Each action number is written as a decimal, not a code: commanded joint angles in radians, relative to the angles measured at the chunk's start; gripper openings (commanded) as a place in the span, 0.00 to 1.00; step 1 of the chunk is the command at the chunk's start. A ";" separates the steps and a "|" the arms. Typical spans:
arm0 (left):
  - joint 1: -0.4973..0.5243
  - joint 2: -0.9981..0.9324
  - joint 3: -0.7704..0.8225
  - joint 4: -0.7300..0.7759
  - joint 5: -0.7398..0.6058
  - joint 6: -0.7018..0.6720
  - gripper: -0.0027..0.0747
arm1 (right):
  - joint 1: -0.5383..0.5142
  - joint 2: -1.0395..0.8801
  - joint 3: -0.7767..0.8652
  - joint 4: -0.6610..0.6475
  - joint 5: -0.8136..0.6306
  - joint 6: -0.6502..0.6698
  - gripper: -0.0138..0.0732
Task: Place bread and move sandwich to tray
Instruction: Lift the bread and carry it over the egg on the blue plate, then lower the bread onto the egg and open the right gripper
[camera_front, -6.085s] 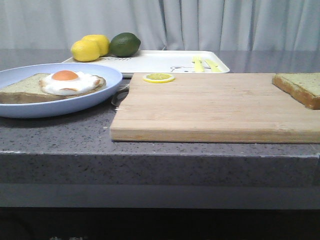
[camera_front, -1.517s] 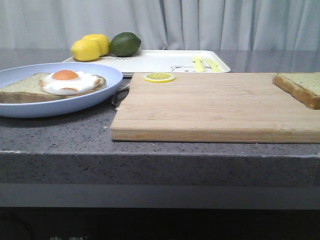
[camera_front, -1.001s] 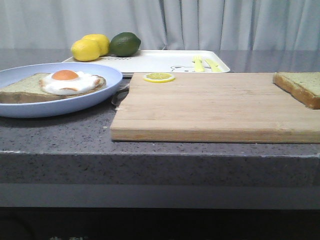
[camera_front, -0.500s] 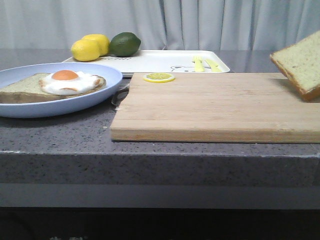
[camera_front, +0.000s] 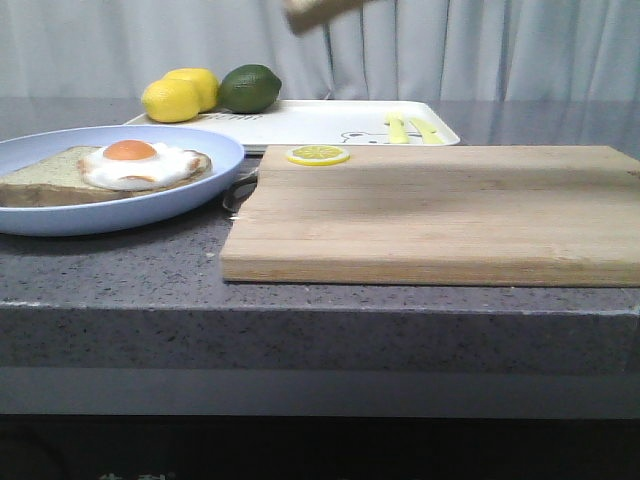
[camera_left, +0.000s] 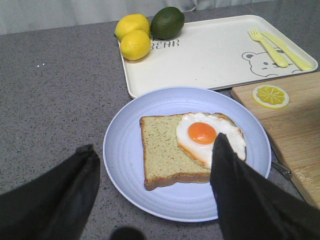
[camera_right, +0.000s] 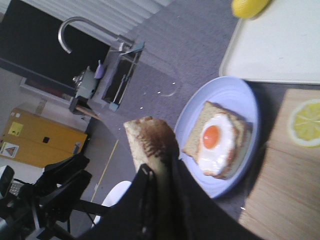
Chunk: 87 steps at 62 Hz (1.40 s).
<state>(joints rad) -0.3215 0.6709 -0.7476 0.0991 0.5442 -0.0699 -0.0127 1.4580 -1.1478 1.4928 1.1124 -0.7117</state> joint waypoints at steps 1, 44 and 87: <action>-0.009 0.005 -0.035 0.003 -0.079 -0.001 0.64 | 0.119 -0.028 -0.020 0.154 -0.121 -0.013 0.20; -0.009 0.005 -0.035 0.003 -0.080 -0.001 0.64 | 0.566 0.225 -0.107 0.436 -0.561 -0.021 0.20; -0.009 0.005 -0.035 0.003 -0.080 -0.001 0.64 | 0.566 0.375 -0.230 0.436 -0.562 0.194 0.20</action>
<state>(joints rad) -0.3215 0.6709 -0.7476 0.1008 0.5442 -0.0699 0.5512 1.8747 -1.3357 1.7916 0.5059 -0.5348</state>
